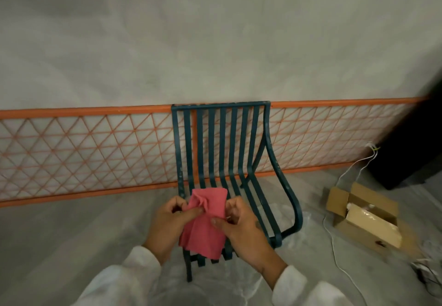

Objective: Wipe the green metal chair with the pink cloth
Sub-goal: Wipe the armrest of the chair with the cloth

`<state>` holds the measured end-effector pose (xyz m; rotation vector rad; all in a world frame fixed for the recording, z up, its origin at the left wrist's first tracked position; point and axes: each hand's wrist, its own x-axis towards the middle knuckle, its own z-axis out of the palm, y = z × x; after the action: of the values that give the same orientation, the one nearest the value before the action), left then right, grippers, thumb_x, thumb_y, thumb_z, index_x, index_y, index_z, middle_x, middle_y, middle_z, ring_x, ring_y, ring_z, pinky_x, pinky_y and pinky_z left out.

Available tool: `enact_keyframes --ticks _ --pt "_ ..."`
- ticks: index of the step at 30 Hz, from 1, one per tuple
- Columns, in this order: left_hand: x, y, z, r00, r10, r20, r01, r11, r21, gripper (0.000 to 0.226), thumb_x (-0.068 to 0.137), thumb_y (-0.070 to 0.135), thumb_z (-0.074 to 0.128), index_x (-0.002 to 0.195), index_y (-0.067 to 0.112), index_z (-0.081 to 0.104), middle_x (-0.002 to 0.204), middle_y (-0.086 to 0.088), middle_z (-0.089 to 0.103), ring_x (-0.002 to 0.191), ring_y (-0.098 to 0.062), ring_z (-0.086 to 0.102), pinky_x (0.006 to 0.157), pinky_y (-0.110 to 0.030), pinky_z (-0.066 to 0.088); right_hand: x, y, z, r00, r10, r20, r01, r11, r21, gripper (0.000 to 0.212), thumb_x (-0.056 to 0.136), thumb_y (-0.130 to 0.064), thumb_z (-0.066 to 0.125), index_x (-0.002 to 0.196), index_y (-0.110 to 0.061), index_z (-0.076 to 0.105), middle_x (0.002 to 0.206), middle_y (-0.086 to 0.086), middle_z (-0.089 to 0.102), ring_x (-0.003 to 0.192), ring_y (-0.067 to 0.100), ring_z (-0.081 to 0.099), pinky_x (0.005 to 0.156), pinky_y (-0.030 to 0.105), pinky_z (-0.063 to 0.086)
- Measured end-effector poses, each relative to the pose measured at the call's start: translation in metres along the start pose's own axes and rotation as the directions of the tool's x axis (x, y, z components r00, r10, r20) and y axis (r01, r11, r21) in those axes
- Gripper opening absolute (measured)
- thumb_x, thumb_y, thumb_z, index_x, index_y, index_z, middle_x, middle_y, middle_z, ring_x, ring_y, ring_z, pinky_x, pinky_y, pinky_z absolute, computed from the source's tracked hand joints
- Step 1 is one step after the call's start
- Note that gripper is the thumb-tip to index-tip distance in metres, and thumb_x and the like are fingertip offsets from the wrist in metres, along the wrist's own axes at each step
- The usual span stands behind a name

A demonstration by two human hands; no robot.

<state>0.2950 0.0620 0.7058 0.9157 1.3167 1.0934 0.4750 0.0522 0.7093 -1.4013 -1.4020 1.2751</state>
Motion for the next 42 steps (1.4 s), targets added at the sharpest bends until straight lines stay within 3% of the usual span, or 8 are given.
enact_keyframes --ticks 8,11,16,19,22,25,36,42 --pt "-0.018 -0.030 0.101 0.999 -0.001 -0.042 0.003 0.998 0.061 0.028 0.076 0.014 0.078 0.065 0.014 0.052 0.067 -0.007 0.059 0.066 -0.023 0.058 0.061 -0.035 0.047 -0.027 0.046 -0.089 0.997 0.045 -0.063 -0.055 0.983 -0.176 0.022 0.088 -0.024 0.069 0.080 -0.031 0.050 0.081 -0.010 0.059 0.073 -0.004 0.057 0.065 0.013 0.048" --pt "-0.017 -0.031 0.132 0.999 0.037 0.004 -0.037 0.989 0.140 0.029 0.079 0.012 0.075 0.067 0.008 0.050 0.068 -0.014 0.058 0.065 -0.025 0.055 0.060 -0.036 0.047 -0.034 0.057 -0.113 0.991 0.053 -0.126 -0.068 0.991 -0.116 0.015 0.086 -0.040 0.069 0.085 -0.035 0.054 0.086 -0.017 0.062 0.076 -0.002 0.058 0.068 0.015 0.049" --pt "0.000 -0.038 0.178 0.974 0.037 0.224 -0.096 0.961 0.259 0.017 0.081 0.005 0.069 0.077 0.019 0.061 0.078 -0.003 0.066 0.073 -0.009 0.064 0.067 -0.025 0.052 -0.029 0.075 -0.133 0.971 0.178 -0.162 -0.164 0.982 0.094 0.047 0.070 -0.068 0.070 0.108 -0.044 0.057 0.105 -0.014 0.068 0.095 0.002 0.066 0.084 0.028 0.056" --pt "0.016 -0.042 0.197 0.947 -0.121 0.299 0.093 0.990 0.107 0.040 0.081 -0.013 0.056 0.093 0.025 0.066 0.101 0.002 0.072 0.095 -0.014 0.068 0.079 -0.029 0.054 -0.022 0.083 -0.145 0.946 0.245 -0.213 -0.215 0.964 0.156 0.046 0.070 -0.065 0.072 0.110 -0.049 0.057 0.105 -0.015 0.069 0.097 0.001 0.067 0.085 0.026 0.055" --pt "0.046 -0.051 0.217 0.874 -0.294 0.388 0.343 0.937 -0.061 0.056 0.073 -0.023 0.047 0.098 0.023 0.067 0.103 -0.009 0.073 0.093 -0.028 0.070 0.072 -0.039 0.056 -0.005 0.093 -0.162 0.919 0.290 -0.268 -0.244 0.950 0.193 0.028 0.082 -0.045 0.073 0.105 -0.051 0.059 0.101 -0.020 0.070 0.092 -0.001 0.068 0.074 0.018 0.054" --pt "0.075 -0.056 0.229 0.817 -0.356 0.454 0.425 0.903 -0.056 0.049 0.074 -0.018 0.050 0.105 0.018 0.064 0.103 -0.012 0.073 0.094 -0.031 0.071 0.067 -0.038 0.056 0.015 0.102 -0.176 0.894 0.332 -0.302 -0.294 0.941 0.165 0.025 0.089 -0.033 0.067 0.101 -0.055 0.060 0.100 -0.024 0.069 0.091 -0.003 0.067 0.064 0.014 0.051" --pt "0.170 -0.061 0.235 0.859 -0.371 0.354 0.332 0.928 0.167 0.014 0.092 0.016 0.063 0.102 0.022 0.070 0.100 0.006 0.075 0.094 -0.013 0.071 0.077 -0.035 0.059 0.090 0.129 -0.219 0.820 0.418 -0.391 -0.429 0.901 0.062 0.019 0.091 -0.033 0.063 0.098 -0.050 0.064 0.093 -0.012 0.071 0.094 0.014 0.066 0.084 0.036 0.053" --pt "0.195 -0.067 0.256 0.882 -0.383 0.275 0.324 0.915 0.239 0.014 0.090 0.021 0.066 0.101 0.029 0.070 0.100 0.010 0.074 0.093 -0.007 0.070 0.084 -0.039 0.058 0.124 0.136 -0.259 0.840 0.403 -0.362 -0.439 0.898 -0.018 0.027 0.090 -0.038 0.065 0.092 -0.064 0.060 0.091 -0.026 0.067 0.092 0.004 0.062 0.071 0.019 0.046"
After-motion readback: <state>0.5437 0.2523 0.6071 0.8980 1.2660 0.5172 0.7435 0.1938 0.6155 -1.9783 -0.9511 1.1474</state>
